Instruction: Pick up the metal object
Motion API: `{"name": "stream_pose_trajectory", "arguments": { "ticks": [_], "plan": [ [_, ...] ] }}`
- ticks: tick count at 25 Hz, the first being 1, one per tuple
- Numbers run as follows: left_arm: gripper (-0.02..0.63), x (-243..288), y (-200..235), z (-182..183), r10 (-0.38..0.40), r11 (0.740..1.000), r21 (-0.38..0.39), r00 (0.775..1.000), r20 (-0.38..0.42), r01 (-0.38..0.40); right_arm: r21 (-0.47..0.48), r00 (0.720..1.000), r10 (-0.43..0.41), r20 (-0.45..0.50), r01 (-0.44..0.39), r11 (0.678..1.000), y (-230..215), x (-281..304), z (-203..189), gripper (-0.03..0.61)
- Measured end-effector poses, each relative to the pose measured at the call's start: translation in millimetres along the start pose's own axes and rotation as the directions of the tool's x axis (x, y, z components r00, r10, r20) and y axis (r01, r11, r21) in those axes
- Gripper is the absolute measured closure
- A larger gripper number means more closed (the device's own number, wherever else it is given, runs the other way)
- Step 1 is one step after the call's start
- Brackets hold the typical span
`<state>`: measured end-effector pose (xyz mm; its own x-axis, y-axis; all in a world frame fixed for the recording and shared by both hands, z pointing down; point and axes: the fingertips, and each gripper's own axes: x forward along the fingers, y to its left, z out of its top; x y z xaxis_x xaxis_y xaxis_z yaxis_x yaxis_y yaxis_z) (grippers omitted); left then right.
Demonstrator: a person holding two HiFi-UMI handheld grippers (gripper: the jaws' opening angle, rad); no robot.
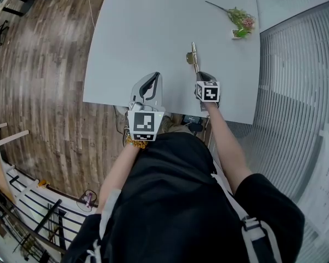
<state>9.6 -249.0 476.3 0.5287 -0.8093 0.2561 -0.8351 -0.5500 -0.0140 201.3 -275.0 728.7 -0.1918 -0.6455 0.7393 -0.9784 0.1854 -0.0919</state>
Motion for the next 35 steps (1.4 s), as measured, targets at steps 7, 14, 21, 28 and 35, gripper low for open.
{"name": "stream_pose_trajectory", "arguments": {
  "ticks": [7,14,21,28,35],
  "plan": [
    [0.607,8,-6,6,-0.022,1.000,0.004,1.000,0.011,0.022,0.009,0.999,0.005,0.042,-0.006,1.000,2,-11,14,0.571],
    [0.607,13,-10,11,-0.033,0.999,0.005,0.999,0.028,0.033,0.010,0.995,0.016,0.100,-0.017,1.000,6,-27,34,0.571],
    [0.607,16,-15,15,-0.043,0.999,0.004,0.998,0.044,0.043,0.033,0.984,0.037,0.172,-0.043,0.999,12,-44,56,0.571],
    [0.607,16,-19,19,-0.043,0.999,0.007,0.997,0.065,0.043,0.059,0.966,0.060,0.253,-0.078,0.995,20,-65,88,0.571],
    [0.607,17,-23,17,-0.045,0.999,0.002,0.997,0.069,0.045,0.028,0.941,0.084,0.327,-0.099,0.995,29,-91,116,0.571]
  ]
}}
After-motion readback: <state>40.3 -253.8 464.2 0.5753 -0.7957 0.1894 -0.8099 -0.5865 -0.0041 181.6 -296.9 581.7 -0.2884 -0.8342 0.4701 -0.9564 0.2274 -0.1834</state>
